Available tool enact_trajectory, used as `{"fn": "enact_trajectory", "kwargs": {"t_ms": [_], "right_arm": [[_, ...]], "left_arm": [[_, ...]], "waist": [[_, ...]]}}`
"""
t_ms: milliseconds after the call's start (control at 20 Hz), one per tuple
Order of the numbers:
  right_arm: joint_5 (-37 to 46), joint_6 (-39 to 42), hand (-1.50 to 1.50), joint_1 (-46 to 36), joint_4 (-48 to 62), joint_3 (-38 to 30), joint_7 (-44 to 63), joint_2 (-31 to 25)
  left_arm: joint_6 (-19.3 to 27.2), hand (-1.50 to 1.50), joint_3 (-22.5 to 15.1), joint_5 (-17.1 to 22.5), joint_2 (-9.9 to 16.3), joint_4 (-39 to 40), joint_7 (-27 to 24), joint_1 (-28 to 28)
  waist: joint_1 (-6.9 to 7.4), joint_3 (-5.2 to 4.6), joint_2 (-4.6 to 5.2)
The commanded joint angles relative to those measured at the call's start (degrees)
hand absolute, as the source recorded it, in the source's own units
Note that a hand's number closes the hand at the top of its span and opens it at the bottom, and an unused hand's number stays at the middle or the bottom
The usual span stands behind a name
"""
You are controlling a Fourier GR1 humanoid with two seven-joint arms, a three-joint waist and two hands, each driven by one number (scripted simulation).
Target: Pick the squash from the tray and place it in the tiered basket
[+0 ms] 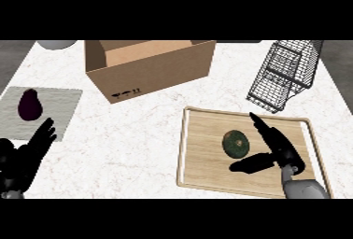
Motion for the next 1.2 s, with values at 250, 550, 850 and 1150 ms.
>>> {"fn": "enact_trajectory", "kwargs": {"t_ms": [250, 550, 850, 1150], "right_arm": [[0.5, -0.4, -1.50, -4.6, 10.5, -1.3, -5.8, 2.3], [4.8, -4.2, 1.50, -0.2, 6.1, 2.7, -13.1, 3.9], [7.5, -11.9, 1.50, -2.6, 6.5, 2.6, -12.1, 7.4], [22.8, -22.5, 1.50, -16.1, 9.9, 10.4, 7.6, 7.4]], "left_arm": [[0.8, 0.00, -0.7, -1.9, -2.4, 1.5, 0.3, -1.4], [-1.3, 0.00, 0.9, -1.3, -1.0, 3.8, -2.6, -0.9], [0.4, 0.00, 0.3, -3.1, -3.1, 5.3, -4.6, -1.7], [-1.3, 0.00, -0.2, -2.5, -2.0, 1.9, -1.2, -2.2]], "waist": [[0.32, 0.52, 0.55], [0.10, 0.51, 0.49], [0.09, 0.49, 0.50], [3.19, 0.23, 0.68]]}}
